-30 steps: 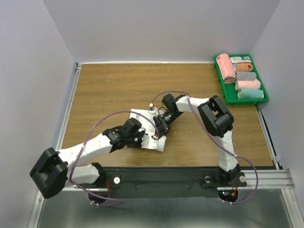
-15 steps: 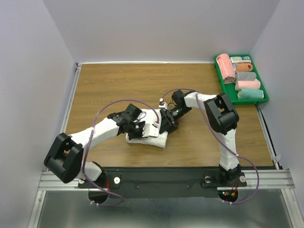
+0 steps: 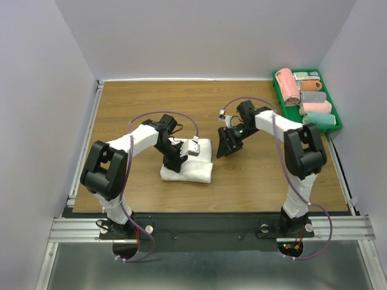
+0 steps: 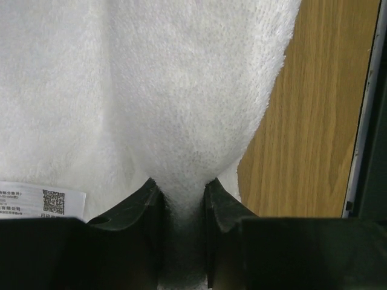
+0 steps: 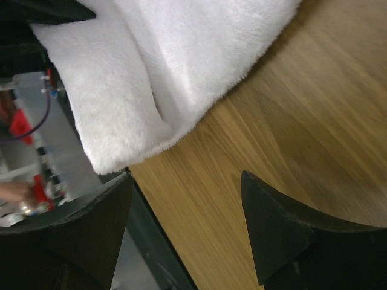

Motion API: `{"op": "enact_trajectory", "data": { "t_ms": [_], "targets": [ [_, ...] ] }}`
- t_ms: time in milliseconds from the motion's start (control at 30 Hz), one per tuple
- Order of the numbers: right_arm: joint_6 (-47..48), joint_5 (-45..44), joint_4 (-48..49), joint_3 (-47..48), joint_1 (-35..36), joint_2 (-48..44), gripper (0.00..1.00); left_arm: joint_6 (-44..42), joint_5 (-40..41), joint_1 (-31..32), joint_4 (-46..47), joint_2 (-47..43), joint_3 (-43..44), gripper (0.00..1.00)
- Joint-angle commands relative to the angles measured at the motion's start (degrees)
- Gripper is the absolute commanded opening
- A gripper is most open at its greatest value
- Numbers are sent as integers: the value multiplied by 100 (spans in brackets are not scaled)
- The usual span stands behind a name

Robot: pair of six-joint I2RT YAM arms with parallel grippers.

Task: Roll the towels
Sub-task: Roll the towel

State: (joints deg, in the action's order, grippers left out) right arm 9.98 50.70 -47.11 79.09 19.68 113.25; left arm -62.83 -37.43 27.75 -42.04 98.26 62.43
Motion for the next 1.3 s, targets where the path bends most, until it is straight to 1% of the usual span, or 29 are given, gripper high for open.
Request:
{"op": "enact_trajectory", "data": {
  "t_ms": [0,67,100,167,233,267,367,400,433,467,533,567,700,833,867,967,1000,1033,1067,1100,1133,1167,1200,1233,1267],
  "targets": [
    [557,-508,298,-86,-149,-1198,78,-300,281,-111,-998,1071,-162,0],
    [767,-587,325,-122,-131,-1498,79,-353,114,-182,-1104,1291,101,0],
    [821,-735,317,-122,-114,-1725,83,-379,70,-243,-1209,1519,207,0],
    [1022,-1007,317,-131,26,-1972,84,-405,-10,-305,-1350,1800,462,0],
    [1172,-1201,334,-174,325,-2122,84,-423,-45,-349,-1429,1986,620,0],
    [1286,-1455,430,-253,456,-2262,85,-449,-45,-384,-1508,2143,760,0],
    [1428,-1992,755,-438,1141,-2474,86,-467,-36,-428,-1588,2329,990,0],
    [1480,-2420,1009,-586,1326,-2544,86,-493,-54,-445,-1666,2434,1042,0],
    [1533,-2668,1168,-657,1745,-2641,87,-494,-63,-463,-1676,2478,1086,1],
    [1560,-3044,1465,-719,1941,-2676,88,-494,-54,-472,-1658,2479,1087,1],
    [1586,-3319,1730,-860,2371,-2694,88,-502,-63,-472,-1623,2496,1078,1],
    [1621,-3521,1862,-904,2495,-2633,89,-511,-63,-481,-1614,2523,1087,1],
    [1867,-3795,2381,-1115,2900,-2326,89,-520,-63,-516,-1605,2602,1148,1],
    [1990,-3655,2567,-1282,3111,-1948,88,-494,-63,-534,-1553,2611,1166,2],
    [1999,-3550,2575,-1334,3121,-1782,84,-494,-71,-542,-1544,2602,1174,2],
    [1973,-3348,2593,-1431,3130,-1561,79,-485,-107,-560,-1500,2541,1183,6],
    [1964,-3217,2593,-1492,3129,-1447,71,-476,-133,-569,-1474,2471,1183,8],
    [1955,-3137,2593,-1519,3147,-1403,63,-476,-159,-586,-1447,2418,1166,12],
    [1947,-3040,2593,-1554,3138,-1359,53,-467,-168,-595,-1421,2374,1166,16],
    [1903,-2865,2584,-1607,3138,-1289,37,-415,-177,-630,-1334,2226,1131,20],
    [1868,-2768,2584,-1616,3138,-1253,30,-388,-203,-648,-1272,2128,1104,23],
    [1763,-2671,2584,-1633,3138,-1201,24,-379,-221,-683,-1219,2023,1069,29],
    [1701,-2470,2576,-1642,3138,-1165,11,-318,-238,-709,-1071,1770,1034,32],
    [1631,-2381,2567,-1660,3130,-1087,6,-292,-299,-735,-991,1619,938,35],
    [1508,-2171,2567,-1677,3121,-1051,2,-257,-335,-814,-790,1296,885,41]
  ]
}}
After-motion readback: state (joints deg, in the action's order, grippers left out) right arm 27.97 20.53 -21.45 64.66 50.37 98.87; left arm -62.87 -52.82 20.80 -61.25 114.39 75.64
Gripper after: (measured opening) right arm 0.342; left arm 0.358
